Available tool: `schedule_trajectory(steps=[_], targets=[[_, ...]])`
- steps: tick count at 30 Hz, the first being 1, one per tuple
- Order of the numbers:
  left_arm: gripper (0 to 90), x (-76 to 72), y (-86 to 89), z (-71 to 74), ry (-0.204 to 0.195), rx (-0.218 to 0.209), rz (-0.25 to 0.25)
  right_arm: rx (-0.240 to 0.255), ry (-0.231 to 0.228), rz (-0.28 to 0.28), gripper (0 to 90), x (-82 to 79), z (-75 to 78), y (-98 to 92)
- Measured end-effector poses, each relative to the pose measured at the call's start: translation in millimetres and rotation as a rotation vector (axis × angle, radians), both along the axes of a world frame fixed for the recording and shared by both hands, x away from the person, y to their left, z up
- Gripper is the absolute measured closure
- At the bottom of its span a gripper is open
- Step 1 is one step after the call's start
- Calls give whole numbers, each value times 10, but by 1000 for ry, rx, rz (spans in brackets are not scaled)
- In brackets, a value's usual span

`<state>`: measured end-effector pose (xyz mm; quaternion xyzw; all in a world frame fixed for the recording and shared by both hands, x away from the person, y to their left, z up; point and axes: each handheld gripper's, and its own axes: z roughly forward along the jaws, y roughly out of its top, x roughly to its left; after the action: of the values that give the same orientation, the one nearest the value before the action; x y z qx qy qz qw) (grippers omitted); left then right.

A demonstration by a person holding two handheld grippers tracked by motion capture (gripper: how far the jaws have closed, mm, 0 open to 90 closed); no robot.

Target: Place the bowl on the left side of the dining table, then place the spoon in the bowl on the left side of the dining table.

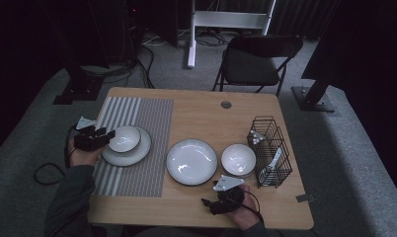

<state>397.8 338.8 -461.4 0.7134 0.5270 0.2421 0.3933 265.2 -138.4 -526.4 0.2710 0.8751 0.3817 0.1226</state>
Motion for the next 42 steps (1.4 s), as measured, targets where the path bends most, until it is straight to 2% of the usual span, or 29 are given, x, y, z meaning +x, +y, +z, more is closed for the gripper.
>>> schedule_trajectory(steps=[10,14,19,28,42], targets=[[531,-46,3,22,-46,18,20,0,-3,7,235,5,0,1],[538,-60,-10,36,-50,27,18,-1,-2,8,235,6,1,1],[546,-84,-32,63,-42,11,16,1,0,1,235,5,1,6],[537,-143,-67,119,-47,12,0,2,0,-6,235,3,0,13],[528,-257,-144,268,-91,0,-32,5,8,-37,267,-1,31,4]])
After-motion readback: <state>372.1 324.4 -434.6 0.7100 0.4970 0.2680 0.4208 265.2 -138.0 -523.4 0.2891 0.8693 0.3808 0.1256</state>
